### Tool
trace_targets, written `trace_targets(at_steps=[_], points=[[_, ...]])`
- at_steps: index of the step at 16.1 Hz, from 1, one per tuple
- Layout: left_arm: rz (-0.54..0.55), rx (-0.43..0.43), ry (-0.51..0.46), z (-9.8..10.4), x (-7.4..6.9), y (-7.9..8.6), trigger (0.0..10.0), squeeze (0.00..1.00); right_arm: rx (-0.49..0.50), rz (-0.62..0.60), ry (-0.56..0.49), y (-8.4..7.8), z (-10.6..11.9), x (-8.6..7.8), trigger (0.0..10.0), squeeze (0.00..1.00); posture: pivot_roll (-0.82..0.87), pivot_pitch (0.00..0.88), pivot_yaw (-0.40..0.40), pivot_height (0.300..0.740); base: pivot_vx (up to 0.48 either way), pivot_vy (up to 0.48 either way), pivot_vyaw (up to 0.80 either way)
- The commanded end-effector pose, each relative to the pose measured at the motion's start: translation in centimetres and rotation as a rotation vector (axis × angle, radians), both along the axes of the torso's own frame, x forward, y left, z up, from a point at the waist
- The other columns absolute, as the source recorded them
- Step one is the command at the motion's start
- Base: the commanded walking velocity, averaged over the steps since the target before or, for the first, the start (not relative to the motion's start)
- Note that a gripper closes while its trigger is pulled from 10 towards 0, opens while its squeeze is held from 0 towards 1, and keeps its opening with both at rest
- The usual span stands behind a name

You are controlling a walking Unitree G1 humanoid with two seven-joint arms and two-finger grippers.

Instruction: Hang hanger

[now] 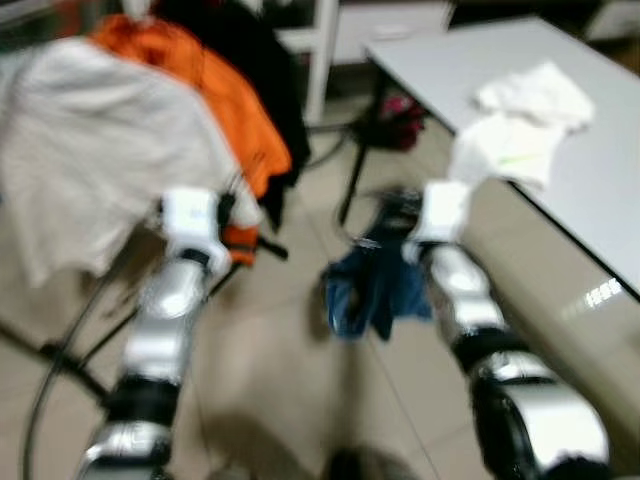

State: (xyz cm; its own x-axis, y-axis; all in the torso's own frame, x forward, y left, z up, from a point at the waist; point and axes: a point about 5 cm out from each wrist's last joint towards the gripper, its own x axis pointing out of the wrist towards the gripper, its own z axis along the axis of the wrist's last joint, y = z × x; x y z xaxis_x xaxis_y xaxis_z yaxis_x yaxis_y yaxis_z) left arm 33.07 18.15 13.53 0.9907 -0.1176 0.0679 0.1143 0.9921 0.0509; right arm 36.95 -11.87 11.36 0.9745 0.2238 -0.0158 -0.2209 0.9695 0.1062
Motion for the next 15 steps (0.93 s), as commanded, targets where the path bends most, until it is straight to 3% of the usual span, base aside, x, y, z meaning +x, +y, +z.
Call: trace_targets(at_steps=[1,10,12,13,15], points=[[-0.048,-0.016,-0.005,0.2,0.2,-1.6,10.0,0.0,-0.01,-0.045,-0.031,-1.6,0.6,0.3,0.0,0.0,0.03,0.104,-0.069,0.74,0.469,0.0,-0.74],[-0.088,-0.034,-0.07,1.9,0.7,-2.9,10.0,0.0,-0.012,-0.023,-0.115,-1.8,3.2,1.1,0.0,0.0,0.0,0.1,-0.066,0.74,0.469,0.0,-0.74],[-0.102,-0.026,-0.097,2.7,0.7,-3.2,10.0,0.0,-0.026,0.05,-0.231,-0.7,6.1,1.5,0.0,0.0,0.0,0.105,-0.06,0.74,0.469,0.0,0.0],[-0.113,-0.023,-0.113,3.2,0.7,-3.3,10.0,0.0,-0.027,0.101,-0.349,-0.1,9.8,1.9,0.0,0.0,-0.01,0.106,-0.056,0.74,0.469,0.0,0.0],[-0.087,0.022,-0.085,2.9,1.1,-2.9,10.0,0.0,0.035,0.066,-0.388,-1.5,13.2,3.0,0.0,0.0,-0.02,0.094,-0.045,0.74,0.234,0.0,0.0]])
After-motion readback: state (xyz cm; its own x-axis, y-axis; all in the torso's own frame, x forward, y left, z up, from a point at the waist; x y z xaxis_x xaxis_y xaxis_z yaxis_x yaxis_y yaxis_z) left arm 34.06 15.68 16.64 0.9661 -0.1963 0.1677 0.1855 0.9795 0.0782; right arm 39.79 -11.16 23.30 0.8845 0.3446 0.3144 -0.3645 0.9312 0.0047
